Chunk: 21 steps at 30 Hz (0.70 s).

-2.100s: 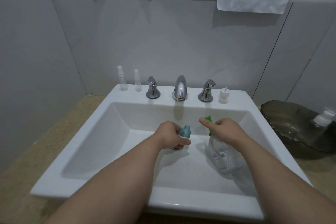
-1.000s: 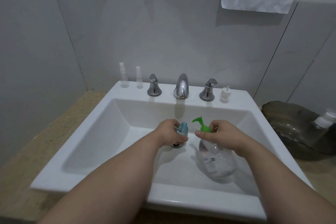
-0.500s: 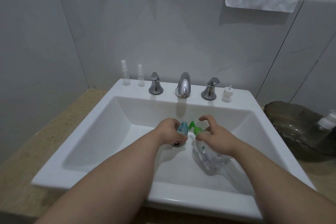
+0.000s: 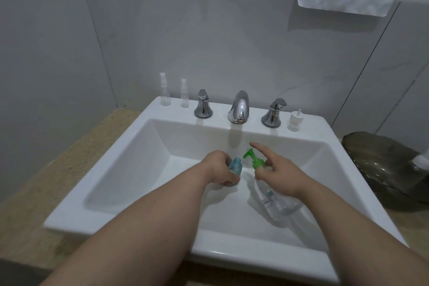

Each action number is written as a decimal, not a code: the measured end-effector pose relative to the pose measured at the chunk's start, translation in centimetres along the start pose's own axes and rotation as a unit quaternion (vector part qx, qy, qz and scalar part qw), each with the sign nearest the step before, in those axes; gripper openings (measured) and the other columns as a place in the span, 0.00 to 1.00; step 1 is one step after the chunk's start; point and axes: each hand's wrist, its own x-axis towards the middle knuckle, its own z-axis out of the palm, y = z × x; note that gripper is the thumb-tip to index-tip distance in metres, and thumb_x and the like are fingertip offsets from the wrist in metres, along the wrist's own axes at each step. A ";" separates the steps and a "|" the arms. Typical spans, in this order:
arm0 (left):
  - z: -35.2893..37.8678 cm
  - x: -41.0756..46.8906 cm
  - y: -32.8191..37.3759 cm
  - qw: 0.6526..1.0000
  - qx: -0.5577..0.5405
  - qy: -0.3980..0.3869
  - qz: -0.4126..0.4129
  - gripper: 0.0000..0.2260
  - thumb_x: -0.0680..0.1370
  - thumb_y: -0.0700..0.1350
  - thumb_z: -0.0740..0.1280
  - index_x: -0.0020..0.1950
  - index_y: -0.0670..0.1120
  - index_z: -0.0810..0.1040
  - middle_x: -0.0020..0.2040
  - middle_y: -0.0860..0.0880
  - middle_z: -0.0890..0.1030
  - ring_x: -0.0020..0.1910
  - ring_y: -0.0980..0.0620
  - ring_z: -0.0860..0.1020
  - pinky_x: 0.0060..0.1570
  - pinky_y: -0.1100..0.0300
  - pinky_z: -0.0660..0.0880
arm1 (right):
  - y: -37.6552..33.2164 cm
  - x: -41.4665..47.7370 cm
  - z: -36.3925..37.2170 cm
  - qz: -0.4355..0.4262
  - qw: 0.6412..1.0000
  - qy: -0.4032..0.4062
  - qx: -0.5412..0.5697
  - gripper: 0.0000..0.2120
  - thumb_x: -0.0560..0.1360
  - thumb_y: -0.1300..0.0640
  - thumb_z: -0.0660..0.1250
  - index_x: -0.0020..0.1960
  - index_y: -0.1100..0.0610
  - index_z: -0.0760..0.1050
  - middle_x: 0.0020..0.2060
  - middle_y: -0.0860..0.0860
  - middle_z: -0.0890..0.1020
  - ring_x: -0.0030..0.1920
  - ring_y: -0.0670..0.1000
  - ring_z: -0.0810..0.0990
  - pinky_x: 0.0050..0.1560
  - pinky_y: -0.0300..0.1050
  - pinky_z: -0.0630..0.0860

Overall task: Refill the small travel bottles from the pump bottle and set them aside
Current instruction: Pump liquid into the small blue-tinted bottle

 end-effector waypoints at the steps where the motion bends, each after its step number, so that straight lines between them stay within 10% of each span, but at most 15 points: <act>1: -0.1 0.0 0.0 1.000 0.006 -0.001 0.001 0.14 0.71 0.42 0.80 0.53 0.43 0.81 0.48 0.41 0.86 0.44 0.44 0.86 0.51 0.48 0.84 | -0.1 0.0 0.1 -0.008 1.000 -0.007 -0.011 0.38 0.76 0.51 0.69 0.77 0.26 0.57 0.52 0.47 0.80 0.48 0.46 0.80 0.56 0.45 0.77; 11: -0.2 0.2 -0.1 1.000 0.009 0.006 0.002 0.20 0.68 0.44 0.82 0.56 0.43 0.82 0.50 0.44 0.85 0.48 0.45 0.86 0.53 0.48 0.84 | 0.2 -0.3 0.0 -0.048 0.998 -0.007 -0.043 0.42 0.73 0.48 0.76 0.77 0.26 0.56 0.63 0.47 0.75 0.59 0.48 0.76 0.56 0.41 0.71; 21: -0.3 0.1 -0.2 0.998 0.001 0.013 0.061 0.21 0.70 0.46 0.81 0.61 0.47 0.82 0.54 0.50 0.84 0.51 0.51 0.82 0.48 0.61 0.76 | -1.7 -1.4 0.2 -0.038 0.998 0.016 -0.041 0.33 0.74 0.50 0.73 0.74 0.32 0.66 0.43 0.44 0.78 0.40 0.45 0.78 0.49 0.45 0.78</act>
